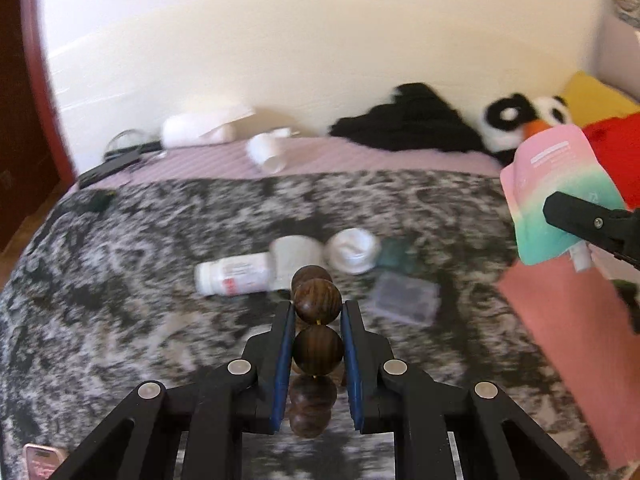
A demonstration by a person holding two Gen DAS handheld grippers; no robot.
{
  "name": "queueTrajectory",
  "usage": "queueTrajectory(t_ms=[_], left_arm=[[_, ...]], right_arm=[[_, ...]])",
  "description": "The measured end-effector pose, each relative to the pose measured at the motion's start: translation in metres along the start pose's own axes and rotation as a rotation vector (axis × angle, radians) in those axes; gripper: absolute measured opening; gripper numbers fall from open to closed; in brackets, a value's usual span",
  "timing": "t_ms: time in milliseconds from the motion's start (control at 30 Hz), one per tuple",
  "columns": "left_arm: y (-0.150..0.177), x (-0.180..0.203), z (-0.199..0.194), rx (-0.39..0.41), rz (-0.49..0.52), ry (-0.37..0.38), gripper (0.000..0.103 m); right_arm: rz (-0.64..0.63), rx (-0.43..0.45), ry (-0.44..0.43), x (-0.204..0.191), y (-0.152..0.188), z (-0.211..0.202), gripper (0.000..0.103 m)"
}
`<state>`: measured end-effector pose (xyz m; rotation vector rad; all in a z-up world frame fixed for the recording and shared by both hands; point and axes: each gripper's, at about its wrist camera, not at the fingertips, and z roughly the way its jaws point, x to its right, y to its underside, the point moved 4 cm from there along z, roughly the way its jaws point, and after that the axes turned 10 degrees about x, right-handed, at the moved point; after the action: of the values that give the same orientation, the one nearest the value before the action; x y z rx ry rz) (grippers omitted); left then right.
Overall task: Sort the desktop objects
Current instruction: 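Grasp the brown bead bracelet with left gripper while right grasps pink-green pouch, then carry bracelet and pink-green pouch into the pink box and release them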
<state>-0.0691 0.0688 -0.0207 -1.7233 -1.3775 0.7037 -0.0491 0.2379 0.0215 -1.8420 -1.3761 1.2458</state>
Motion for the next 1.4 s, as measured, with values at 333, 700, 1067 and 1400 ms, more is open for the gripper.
queueTrajectory(t_ms=[333, 700, 1067, 1400], left_arm=[[-0.029, 0.128, -0.025, 0.091, 0.054, 0.219, 0.019], [-0.028, 0.257, -0.037, 0.101, 0.126, 0.437, 0.019], [-0.007, 0.324, -0.025, 0.063, 0.205, 0.496, 0.018], [-0.007, 0.313, -0.021, 0.081, 0.169, 0.386, 0.099]], right_arm=[[0.05, 0.111, 0.128, 0.082, -0.033, -0.08, 0.013], [0.087, 0.16, 0.302, 0.189, -0.034, -0.147, 0.013], [0.131, 0.115, 0.381, 0.255, -0.022, -0.167, 0.014], [0.237, 0.142, 0.39, 0.275, -0.022, -0.174, 0.069]])
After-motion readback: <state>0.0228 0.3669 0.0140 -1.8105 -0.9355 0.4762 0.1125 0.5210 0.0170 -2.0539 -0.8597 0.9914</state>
